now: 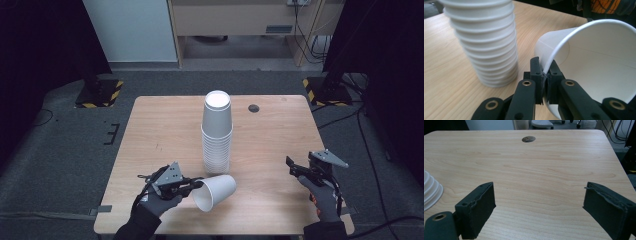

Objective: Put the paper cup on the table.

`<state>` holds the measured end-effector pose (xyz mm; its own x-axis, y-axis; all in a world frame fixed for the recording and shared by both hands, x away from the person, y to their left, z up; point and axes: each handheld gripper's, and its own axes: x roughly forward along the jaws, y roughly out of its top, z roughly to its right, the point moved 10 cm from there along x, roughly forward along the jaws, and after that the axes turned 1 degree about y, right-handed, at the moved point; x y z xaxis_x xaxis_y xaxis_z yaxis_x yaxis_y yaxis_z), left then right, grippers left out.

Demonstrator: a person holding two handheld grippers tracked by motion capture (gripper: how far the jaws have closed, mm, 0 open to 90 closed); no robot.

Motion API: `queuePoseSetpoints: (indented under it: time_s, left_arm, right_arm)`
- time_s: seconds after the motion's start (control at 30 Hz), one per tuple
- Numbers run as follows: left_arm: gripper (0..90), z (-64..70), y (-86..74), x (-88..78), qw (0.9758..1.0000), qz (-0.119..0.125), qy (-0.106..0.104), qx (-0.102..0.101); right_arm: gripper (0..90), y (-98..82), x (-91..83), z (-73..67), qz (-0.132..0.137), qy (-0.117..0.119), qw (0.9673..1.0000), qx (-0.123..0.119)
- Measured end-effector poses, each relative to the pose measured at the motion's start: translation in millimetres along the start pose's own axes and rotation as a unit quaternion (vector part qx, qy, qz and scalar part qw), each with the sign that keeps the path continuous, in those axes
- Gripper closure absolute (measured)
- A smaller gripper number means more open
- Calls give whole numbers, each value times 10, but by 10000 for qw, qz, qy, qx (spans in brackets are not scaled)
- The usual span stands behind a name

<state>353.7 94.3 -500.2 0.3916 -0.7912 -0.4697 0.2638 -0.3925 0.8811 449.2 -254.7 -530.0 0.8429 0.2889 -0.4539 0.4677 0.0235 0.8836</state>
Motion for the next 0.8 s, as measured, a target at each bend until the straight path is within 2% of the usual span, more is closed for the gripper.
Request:
queuePoseSetpoints:
  time_s: [0.27, 0.43, 0.57, 0.7, 0.8]
  left_arm:
    - [858, -175, -207, -276, 9991, -233, 283, -213]
    - [858, -330, -343, -514, 9966, -350, 610, -424]
    - [858, -496, -382, -701, 9932, -336, 915, -638]
    - [858, -664, -392, -835, 9887, -350, 1195, -833]
    - [858, -797, -422, -914, 9842, -408, 1416, -980]
  right_arm:
    - [103, -44, 20, 4, -87, -13, 10000, -19]
    - [102, -75, 36, 0, -152, -19, 9998, -90]
    - [102, -123, 54, 14, -233, -43, 9996, -118]
    - [102, -160, 65, 29, -317, -47, 9994, -148]
    - [102, -169, 69, 37, -318, -66, 9994, -152]
